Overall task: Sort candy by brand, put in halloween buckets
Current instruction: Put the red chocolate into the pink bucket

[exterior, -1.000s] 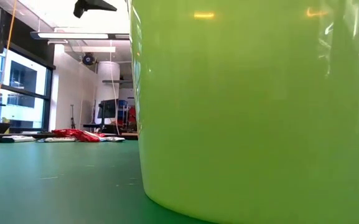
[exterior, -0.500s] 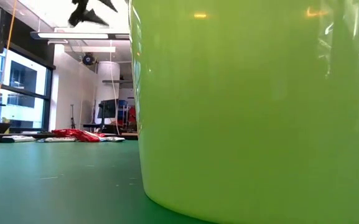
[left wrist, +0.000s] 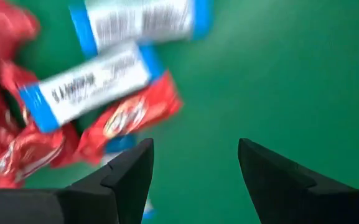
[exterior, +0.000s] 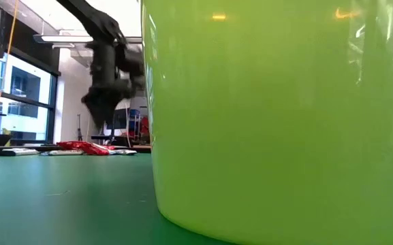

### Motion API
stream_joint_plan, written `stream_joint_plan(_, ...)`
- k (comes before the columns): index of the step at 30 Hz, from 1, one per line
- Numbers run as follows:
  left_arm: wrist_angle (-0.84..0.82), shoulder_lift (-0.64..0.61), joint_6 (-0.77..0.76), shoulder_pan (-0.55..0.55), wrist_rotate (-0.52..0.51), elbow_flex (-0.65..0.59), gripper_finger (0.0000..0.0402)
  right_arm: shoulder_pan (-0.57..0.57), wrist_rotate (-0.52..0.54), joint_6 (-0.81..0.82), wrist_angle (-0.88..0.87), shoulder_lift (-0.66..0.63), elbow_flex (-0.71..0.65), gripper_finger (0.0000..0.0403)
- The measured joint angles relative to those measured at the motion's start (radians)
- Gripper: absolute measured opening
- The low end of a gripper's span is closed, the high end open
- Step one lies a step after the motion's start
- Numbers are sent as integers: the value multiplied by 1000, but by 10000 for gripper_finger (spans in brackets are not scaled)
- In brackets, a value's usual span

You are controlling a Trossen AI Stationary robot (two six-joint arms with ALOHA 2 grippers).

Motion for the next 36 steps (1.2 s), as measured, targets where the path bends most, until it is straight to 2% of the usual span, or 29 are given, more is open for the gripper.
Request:
stream_joint_plan(3, -112, 128, 114, -9, -99, 35, 225, 15, 1, 15, 1, 0, -1, 255)
stream_joint_plan(6, -103, 211, 181, -13, -197, 47, 225, 29, 21, 41, 2, 0, -2, 255)
stream_joint_plan(15, -39, 248, 266, -20, -327, 52, 225, 66, 38, 97, 15, 1, -3, 255)
stream_joint_plan(20, -54, 194, 308, -66, -333, 55, 225, 76, 40, 97, 16, 2, -3, 255)
stream_joint_plan(25, 11, 151, 466, -104, -359, 56, 225, 74, 91, 95, 18, 3, -3, 255)
stream_joint_plan(30, 39, 187, 620, -105, -365, 56, 225, 72, 97, 102, 20, 3, -3, 255)
stream_joint_plan(36, 44, 252, 642, -83, -398, 55, 225, 75, 97, 111, 20, 3, -4, 255)
